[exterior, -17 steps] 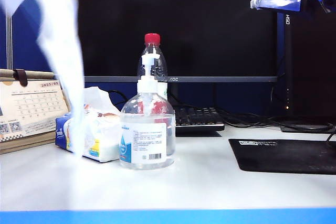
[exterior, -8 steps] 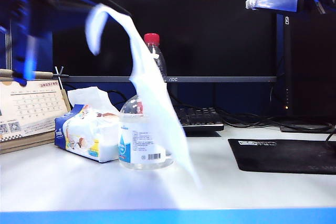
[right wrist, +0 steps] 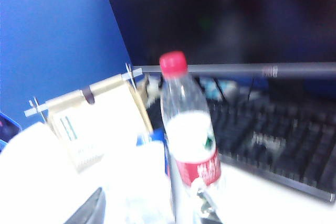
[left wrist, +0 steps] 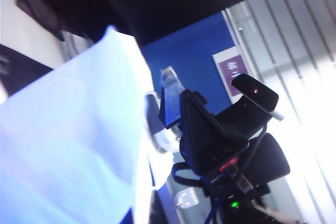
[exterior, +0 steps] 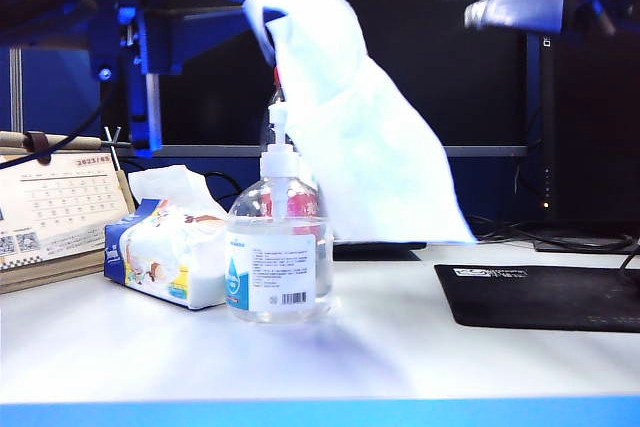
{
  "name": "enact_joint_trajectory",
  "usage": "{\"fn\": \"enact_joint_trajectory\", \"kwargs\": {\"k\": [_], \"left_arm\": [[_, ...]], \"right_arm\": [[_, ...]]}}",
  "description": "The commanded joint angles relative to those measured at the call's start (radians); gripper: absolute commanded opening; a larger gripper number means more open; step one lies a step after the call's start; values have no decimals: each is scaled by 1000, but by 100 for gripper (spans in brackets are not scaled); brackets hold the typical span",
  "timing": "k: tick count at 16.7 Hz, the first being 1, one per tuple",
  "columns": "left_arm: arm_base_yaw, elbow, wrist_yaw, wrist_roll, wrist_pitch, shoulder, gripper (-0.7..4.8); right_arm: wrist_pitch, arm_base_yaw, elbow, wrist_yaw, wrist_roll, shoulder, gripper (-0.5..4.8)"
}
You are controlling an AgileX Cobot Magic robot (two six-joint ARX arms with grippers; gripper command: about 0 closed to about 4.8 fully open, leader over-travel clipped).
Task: Pull out a tissue from the tissue dispenser, then press the switch of the alcohol sanitizer bottle to drop some sanitizer on the paper tissue, and finally place the treated tissue on the table.
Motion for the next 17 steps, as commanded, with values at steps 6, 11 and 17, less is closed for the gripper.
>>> {"fn": "enact_joint_trajectory", "kwargs": {"k": [6, 11, 17], "left_arm": [[85, -7, -19, 188, -241, -1, -6], [143, -7, 11, 189, -250, 0, -6], [143, -7, 32, 26, -114, 0, -6]], "right_arm": [[18, 0, 4, -1, -8, 21, 212], [107, 27, 7, -24, 15, 92, 212], [145, 148, 166, -70, 16, 325, 212]]}}
